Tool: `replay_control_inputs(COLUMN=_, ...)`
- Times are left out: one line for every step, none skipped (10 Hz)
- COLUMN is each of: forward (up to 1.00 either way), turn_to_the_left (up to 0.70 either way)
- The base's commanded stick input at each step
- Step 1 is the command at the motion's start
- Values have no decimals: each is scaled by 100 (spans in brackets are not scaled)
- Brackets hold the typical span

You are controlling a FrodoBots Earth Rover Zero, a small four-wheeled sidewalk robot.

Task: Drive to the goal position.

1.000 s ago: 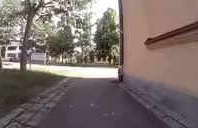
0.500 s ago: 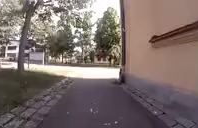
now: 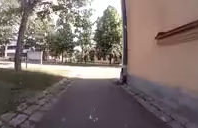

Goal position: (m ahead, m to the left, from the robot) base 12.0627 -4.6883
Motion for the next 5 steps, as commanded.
replay_control_inputs(forward=44, turn_to_the_left=5)
replay_control_inputs(forward=44, turn_to_the_left=5)
replay_control_inputs(forward=44, turn_to_the_left=5)
replay_control_inputs(forward=44, turn_to_the_left=5)
replay_control_inputs(forward=44, turn_to_the_left=5)
